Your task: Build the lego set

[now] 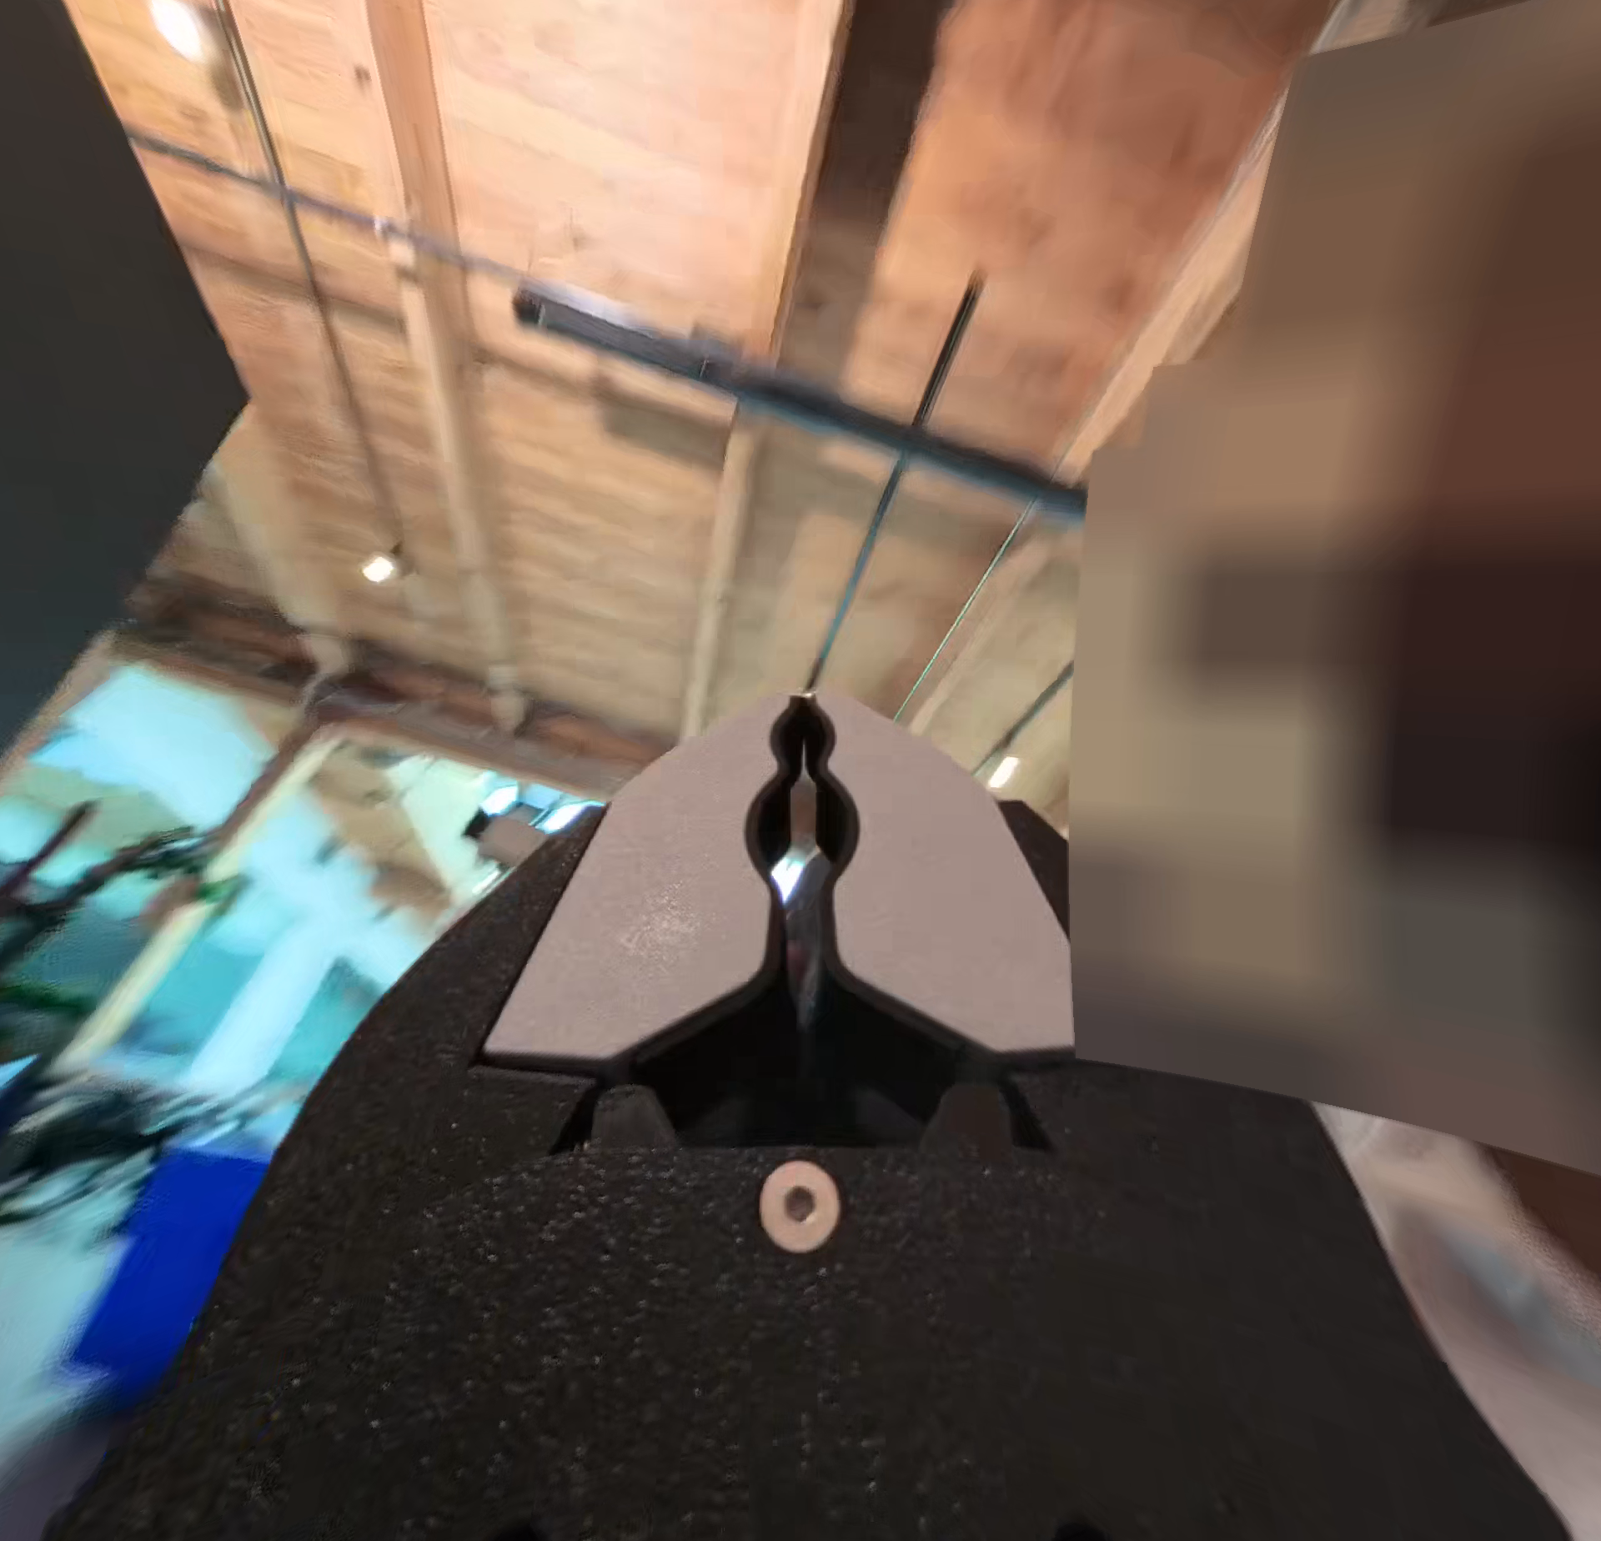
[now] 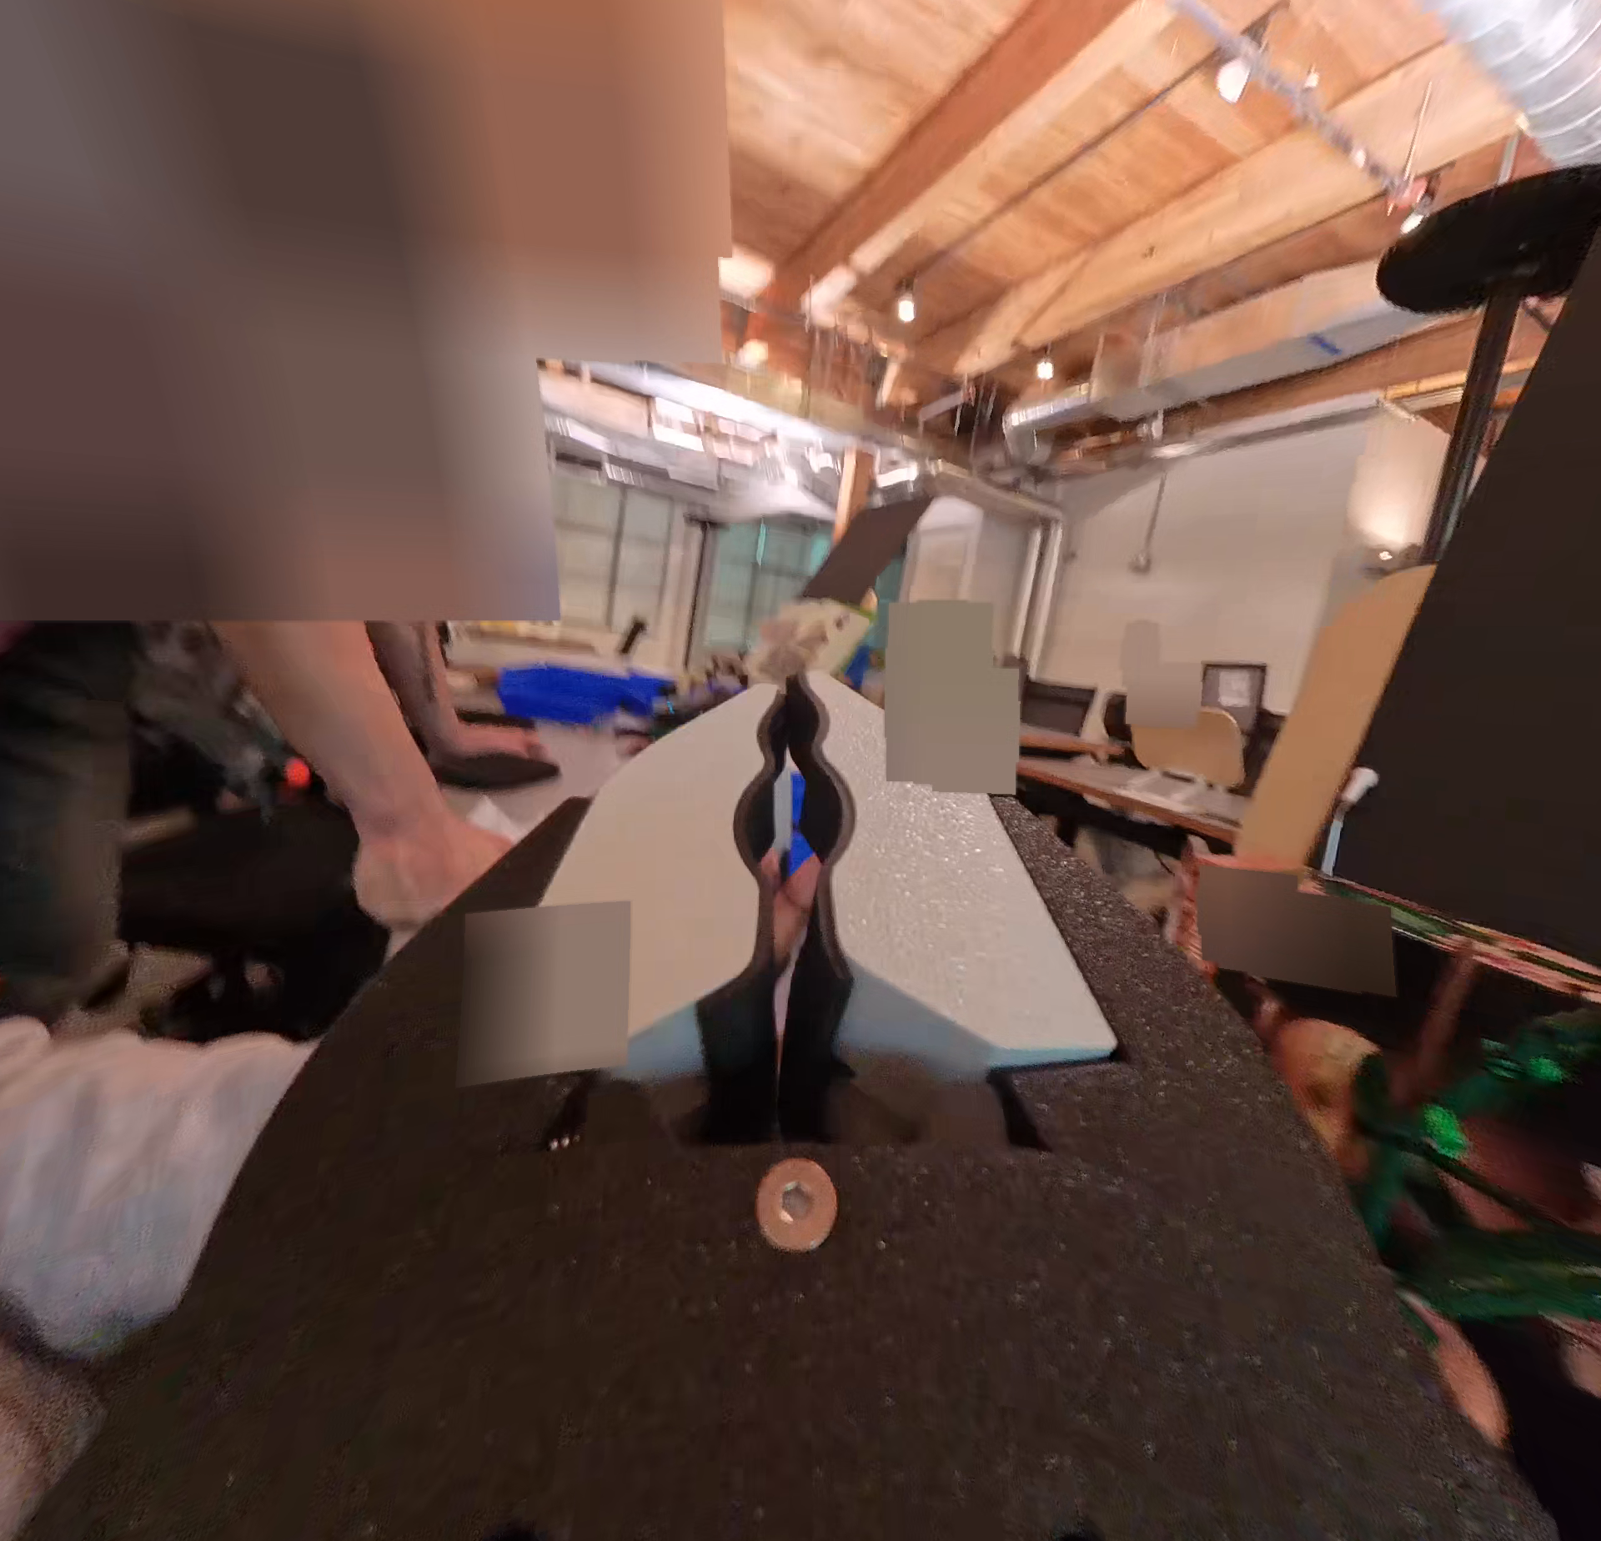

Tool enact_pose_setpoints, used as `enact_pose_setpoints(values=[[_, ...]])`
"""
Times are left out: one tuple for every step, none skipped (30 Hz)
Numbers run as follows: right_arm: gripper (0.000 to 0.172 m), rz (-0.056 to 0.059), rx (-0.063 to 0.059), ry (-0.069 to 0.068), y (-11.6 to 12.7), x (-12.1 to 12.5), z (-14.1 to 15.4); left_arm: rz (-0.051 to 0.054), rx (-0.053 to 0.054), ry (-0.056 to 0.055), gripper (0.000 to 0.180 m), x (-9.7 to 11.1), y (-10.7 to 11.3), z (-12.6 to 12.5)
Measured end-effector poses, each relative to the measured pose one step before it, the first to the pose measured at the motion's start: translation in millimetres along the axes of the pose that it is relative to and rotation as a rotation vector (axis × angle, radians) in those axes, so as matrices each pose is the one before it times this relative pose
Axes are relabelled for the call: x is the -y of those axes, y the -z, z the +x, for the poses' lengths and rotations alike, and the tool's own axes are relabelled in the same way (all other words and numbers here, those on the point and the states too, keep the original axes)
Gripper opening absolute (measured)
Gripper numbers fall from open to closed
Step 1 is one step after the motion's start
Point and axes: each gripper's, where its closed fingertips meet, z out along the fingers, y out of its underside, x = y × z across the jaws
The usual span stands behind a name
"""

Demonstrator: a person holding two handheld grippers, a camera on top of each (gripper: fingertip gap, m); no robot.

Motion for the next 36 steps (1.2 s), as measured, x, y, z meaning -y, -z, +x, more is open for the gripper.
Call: enact_pose_setpoints(values=[[0.0, -0.0667, 0.0056, 0.0382, 1.05, -4.74, 0.94, -0.1114, 0.0275, -0.0846, 0.0, -11.47, -1.33, -2.43], [0.0, -0.0746, 0.0114, 0.038, 1.38, -6.81, 1.64, -0.1144, 0.0199, -0.0625, 0.0, -10.57, -2.84, -1.78], [0.0, -0.0835, 0.0094, 0.0416, 2.1, -8.58, 2.93, -0.1041, 0.0301, -0.062, 0.0, -7.95, -2.69, -2.62], [0.006, -0.0942, 0.0235, 0.0406, 2.81, -10.25, 1.98, -0.1052, 0.0397, -0.0777, 0.0, -7.73, -1.21, -3.24], [0.024, -0.106, 0.0648, 0.0347, 3.13, -12.12, -3.14, -0.119, 0.0344, -0.0969, 0.009, -9.9, 0.31, -2.59], [0.041, -0.1313, 0.0977, 0.0303, 3.62, -16.56, -7.6, -0.1336, 0.03, -0.0943, 0.034, -13.08, 1.13, -2.7], [0.056, -0.1518, 0.1135, 0.0428, 3.49, -21.17, -9.54, -0.1386, 0.0197, -0.0739, 0.065, -15.64, 1.06, -2.28], [0.061, -0.1476, 0.0656, 0.053, 1.67, -22.3, -2.96, -0.1323, -0.0085, -0.0494, 0.087, -16.85, 0.85, 1.13], [0.064, -0.118, 0.014, 0.044, -1.47, -19.73, 3.43, -0.1066, -0.0253, -0.026, 0.101, -14.9, 0.42, 3.57], [0.064, -0.0978, 0.0315, 0.032, -3.4, -18.01, 0.15, -0.0623, -0.0236, -0.0115, 0.108, -9.72, -0.04, 3.68], [0.057, -0.08, 0.0673, 0.0184, -3.74, -16.18, -5.17, -0.0261, -0.0243, -0.0025, 0.113, -5.22, 0.02, 3.79], [0.059, -0.0652, 0.0612, 0.0006, -4.05, -14.28, -4.79, -0.0087, -0.0281, 0.0088, 0.114, -2.46, 0.32, 3.95], [0.063, -0.052, 0.0468, -0.0107, -3.22, -12.24, -3.09, -0.0042, -0.023, 0.0169, 0.113, -1.6, 0.73, 2.69], [0.06, -0.0533, 0.0383, -0.0098, -2.03, -12.31, -1.81, -0.0141, -0.0165, 0.013, 0.107, -2.68, 1.39, 1.47], [0.035, -0.0627, 0.0412, 0.0149, -0.6, -13.16, -2.44, -0.0262, -0.0173, -0.0111, 0.085, -3.8, 2.74, 1.65], [0.0, -0.0469, 0.047, 0.0385, -0.83, -11.21, -3.89, -0.0179, -0.0248, -0.0365, 0.048, -2.32, 3.96, 3.69], [0.0, -0.0451, 0.0208, 0.0028, -1.45, -10.09, -1.4, 0.0017, -0.0409, -0.0396, 0.005, 0.63, 4.53, 6.97], [0.0, -0.0537, 0.0315, -0.0101, -1.85, -9.93, -2.95, 0.0208, -0.0718, -0.0189, 0.0, 3.35, 4.45, 11.91], [0.0, -0.0342, 0.0276, -0.0064, -2.05, -6.65, -3.08, 0.021, -0.1017, 0.012, 0.0, 3.94, 4.0, 16.42], [0.0, -0.0063, 0.0211, 0.0023, -2.08, -2.19, -2.98, 0.014, -0.1145, 0.0307, 0.0, 3.55, 2.84, 18.27], [0.0, 0.0053, 0.0234, 0.0028, -2.26, -0.06, -3.66, 0.0117, -0.1041, 0.0256, 0.0, 3.3, 0.66, 17.3], [0.016, 0.0, 0.0129, -0.0025, -2.39, -0.26, -1.83, 0.0137, -0.084, 0.0102, 0.006, 3.31, -1.98, 14.62], [0.032, -0.0016, -0.0021, -0.0023, -2.24, -0.52, 1.01, 0.012, -0.0677, 0.0063, 0.026, 2.92, -4.95, 12.13], [0.038, -0.0082, 0.0018, 0.0016, -1.69, -2.56, 1.41, 0.0, -0.0624, 0.0046, 0.048, 1.36, -7.71, 10.41], [0.039, -0.0172, 0.0056, 0.0033, -1.58, -4.93, 1.68, -0.0178, -0.0677, 0.0068, 0.053, -0.66, -9.51, 9.5], [0.043, -0.0164, 0.0073, -0.001, -1.96, -5.84, 1.97, -0.0265, -0.0785, 0.0247, 0.056, -1.81, -10.03, 9.38], [0.042, -0.0079, 0.0186, -0.0028, -2.18, -4.78, 0.56, -0.0341, -0.0773, 0.0331, 0.056, -2.91, -9.33, 8.0], [0.038, 0.0018, 0.0203, 0.0011, -2.73, -2.82, 0.52, -0.0413, -0.0494, 0.0241, 0.056, -4.13, -7.77, 3.64], [0.036, 0.0062, 0.0069, 0.0035, -3.27, -1.07, 2.36, -0.0371, -0.0179, 0.0104, 0.056, -4.07, -5.86, -0.19], [0.034, -0.0044, 0.0031, 0.0057, -3.65, -1.38, 2.62, -0.0197, -0.0097, -0.0009, 0.056, -2.38, -4.09, -0.3], [0.03, -0.0186, 0.0047, 0.0108, -3.69, -2.67, 2.21, 0.002, -0.0108, -0.0035, 0.055, 0.35, -2.26, 0.36], [0.029, -0.0242, 0.0014, 0.0125, -3.86, -3.33, 2.22, 0.0132, -0.0044, 0.0013, 0.054, 1.86, -0.35, -0.1], [0.027, -0.0254, 0.0048, 0.01, -3.56, -3.54, 1.37, 0.0129, 0.0034, 0.0019, 0.053, 1.95, 0.76, -0.64], [0.025, -0.0146, 0.0133, 0.0041, -3.23, -2.22, -0.17, 0.0071, 0.0079, -0.0006, 0.053, 1.09, 0.95, -0.75], [0.025, -0.0052, 0.0115, -0.0016, -2.61, -0.74, -0.28, 0.0, 0.0053, -0.002, 0.053, -0.05, 0.85, -0.07], [0.024, -0.0061, 0.0092, 0.001, -2.05, -0.91, -0.57, -0.0032, 0.001, -0.0019, 0.053, -0.42, 0.49, 0.32]])
